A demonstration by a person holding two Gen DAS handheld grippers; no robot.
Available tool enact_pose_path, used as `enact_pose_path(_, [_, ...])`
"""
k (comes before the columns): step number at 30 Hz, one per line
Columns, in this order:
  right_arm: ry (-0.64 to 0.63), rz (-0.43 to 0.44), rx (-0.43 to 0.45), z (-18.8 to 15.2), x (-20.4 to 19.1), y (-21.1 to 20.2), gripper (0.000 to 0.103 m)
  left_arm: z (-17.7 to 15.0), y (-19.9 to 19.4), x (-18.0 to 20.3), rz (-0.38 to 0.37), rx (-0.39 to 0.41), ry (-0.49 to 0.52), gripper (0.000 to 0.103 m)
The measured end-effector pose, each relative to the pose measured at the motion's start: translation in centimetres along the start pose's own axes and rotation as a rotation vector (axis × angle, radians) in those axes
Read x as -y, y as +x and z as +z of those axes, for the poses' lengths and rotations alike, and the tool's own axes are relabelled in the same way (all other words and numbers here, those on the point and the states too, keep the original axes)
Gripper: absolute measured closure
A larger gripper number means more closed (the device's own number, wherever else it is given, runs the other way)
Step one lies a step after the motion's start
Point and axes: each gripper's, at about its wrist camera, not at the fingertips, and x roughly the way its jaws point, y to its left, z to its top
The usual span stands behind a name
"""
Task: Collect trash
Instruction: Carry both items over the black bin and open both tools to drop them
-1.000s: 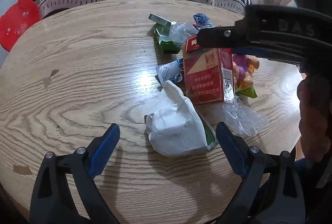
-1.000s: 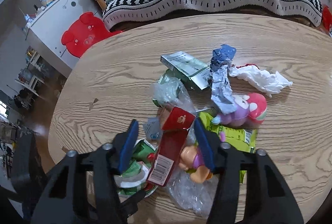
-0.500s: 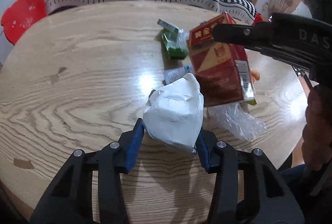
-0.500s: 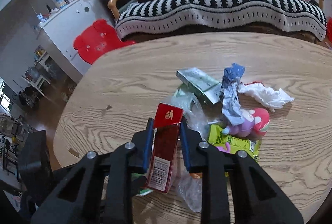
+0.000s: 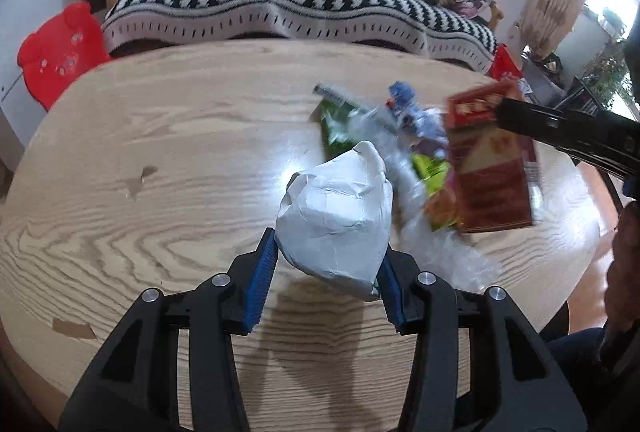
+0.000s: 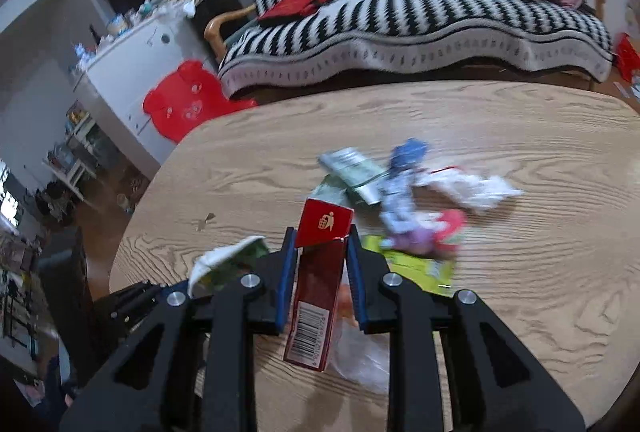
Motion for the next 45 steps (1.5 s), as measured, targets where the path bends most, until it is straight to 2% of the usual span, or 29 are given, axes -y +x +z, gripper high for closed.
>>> enact_pose_path(4, [0.044,-0.069,0.073,-0.8,4.3,-6.1,0.079,1.0,-1.2,4.2,-0.097,0.004,0.057,0.057])
enact_pose_path(10, [0.207,-0.239,0.169,-5.6,14.3,-17.6,0.079,1.8,-1.8,17.6,-0.258,0.008,0.275,0.056])
enact_pose_path(14, [0.35,-0.373,0.219,-11.3,21.1,-24.9,0.079,0.5,-1.5,27.6,-0.396,-0.024,0.388,0.057])
enact_pose_path(16, [0.432,-0.429,0.226,-14.7,24.3,-27.8,0.079,-1.3,-0.9,33.1,-0.47,-0.072,0.449,0.056])
enact_pose_path(18, [0.49,-0.469,0.223,-17.5,26.7,-29.4,0.079,-3.3,-0.2,36.9,-0.517,-0.109,0.5,0.056])
enact_pose_path(19, [0.517,-0.489,0.22,-18.9,27.7,-30.0,0.079,-4.9,0.4,39.3,-0.533,-0.14,0.53,0.056])
enact_pose_path(23, [0.637,-0.541,0.183,-25.2,31.8,-31.5,0.079,-9.2,3.5,44.5,-0.553,-0.286,0.563,0.056])
enact_pose_path(28, [0.74,-0.553,0.115,-31.6,34.8,-30.9,0.079,-15.2,7.0,48.1,-0.511,-0.395,0.641,0.056])
enact_pose_path(31, [0.789,-0.549,0.074,-34.5,36.2,-29.9,0.078,-17.0,8.7,49.0,-0.467,-0.427,0.689,0.056])
enact_pose_path(33, [0.807,-0.545,0.061,-35.6,36.9,-29.5,0.078,-17.4,9.6,49.3,-0.463,-0.443,0.697,0.056])
enact_pose_path(37, [0.834,-0.538,0.052,-36.6,37.4,-28.8,0.078,-18.1,10.3,49.8,-0.464,-0.441,0.729,0.056])
enact_pose_path(41, [0.83,-0.546,0.055,-36.4,37.9,-28.7,0.078,-18.4,10.4,49.2,-0.469,-0.447,0.743,0.056])
enact_pose_path(45, [0.827,-0.554,0.067,-36.3,38.1,-29.0,0.078,-18.6,10.7,50.2,-0.463,-0.442,0.77,0.056])
